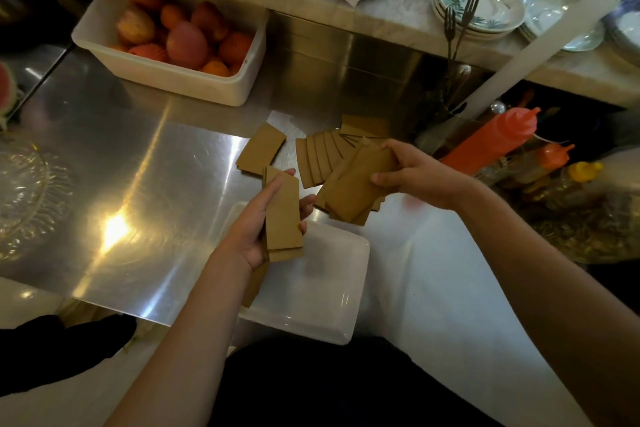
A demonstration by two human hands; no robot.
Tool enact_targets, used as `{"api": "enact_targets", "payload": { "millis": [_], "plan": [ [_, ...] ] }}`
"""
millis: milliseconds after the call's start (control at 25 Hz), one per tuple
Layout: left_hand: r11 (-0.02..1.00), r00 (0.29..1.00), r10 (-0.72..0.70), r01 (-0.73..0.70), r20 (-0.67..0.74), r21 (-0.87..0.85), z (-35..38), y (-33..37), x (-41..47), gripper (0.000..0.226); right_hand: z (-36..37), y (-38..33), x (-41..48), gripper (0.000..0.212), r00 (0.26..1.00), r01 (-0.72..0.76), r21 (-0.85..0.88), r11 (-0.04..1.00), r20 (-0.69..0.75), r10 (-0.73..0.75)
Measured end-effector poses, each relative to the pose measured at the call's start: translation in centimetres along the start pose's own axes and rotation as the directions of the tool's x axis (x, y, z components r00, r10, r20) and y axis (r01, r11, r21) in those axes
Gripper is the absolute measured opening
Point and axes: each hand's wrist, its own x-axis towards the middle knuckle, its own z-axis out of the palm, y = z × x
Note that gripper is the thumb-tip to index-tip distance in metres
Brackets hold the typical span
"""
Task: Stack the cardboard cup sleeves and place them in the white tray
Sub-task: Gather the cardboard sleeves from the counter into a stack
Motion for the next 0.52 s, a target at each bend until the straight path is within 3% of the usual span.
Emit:
{"api": "enact_targets", "payload": {
  "millis": [240, 400, 520],
  "plan": [
    [0.972, 0.994, -0.111, 0.103, 0.025, 0.213, 1.9, -1.5, -0.7, 0.061, 2.2, -2.4, -4.0, 0.049, 0.990, 0.038, -0.010, 0.999, 0.139, -0.036],
    [0.963, 0.977, -0.175, 0.145, 0.120, 0.229, 2.4, -2.3, -1.6, 0.077, 5.4, -2.6, -4.6, 0.051, 0.990, 0.138, -0.216, 0.967, 0.015, -0.138],
    [0.970, 0.961, -0.174, 0.130, 0.214, 0.207, 2.0, -2.7, -2.5, 0.076, 7.7, -2.4, -4.8, 0.055, 0.958, 0.198, -0.457, 0.867, -0.099, -0.271]
  ]
}}
